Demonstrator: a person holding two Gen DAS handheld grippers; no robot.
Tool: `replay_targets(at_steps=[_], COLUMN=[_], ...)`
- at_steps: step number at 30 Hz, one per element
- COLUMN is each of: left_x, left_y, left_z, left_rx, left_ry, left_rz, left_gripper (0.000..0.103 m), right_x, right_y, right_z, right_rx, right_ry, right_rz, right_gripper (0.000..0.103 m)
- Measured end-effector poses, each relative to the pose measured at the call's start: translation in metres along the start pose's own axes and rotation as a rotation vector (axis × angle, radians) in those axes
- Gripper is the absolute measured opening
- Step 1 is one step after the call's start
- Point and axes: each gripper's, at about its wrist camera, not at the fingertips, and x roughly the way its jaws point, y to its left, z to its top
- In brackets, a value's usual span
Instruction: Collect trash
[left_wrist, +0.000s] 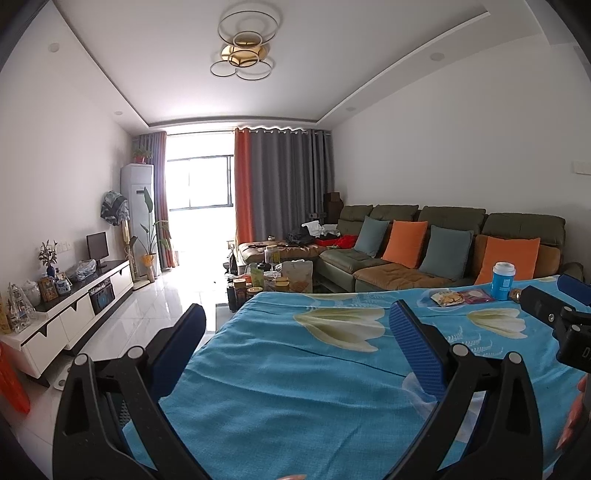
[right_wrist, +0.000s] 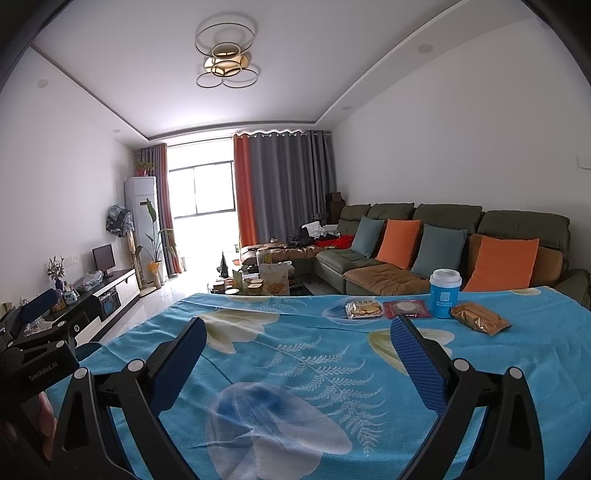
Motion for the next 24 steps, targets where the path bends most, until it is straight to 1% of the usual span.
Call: replay_targets(at_steps=[24], left_x=[0.0023], left_y=[-0.0008], left_z=[0.0008], left_rx=[-0.001], left_ry=[0.003], left_rz=[0.003], left_gripper=[0.097], right_x=[0.0013], right_y=[-0.0001], right_z=[0.0032], right_rx=[0.004], right_ry=[-0.005], right_rz=[-0.002], right_gripper=[0.096])
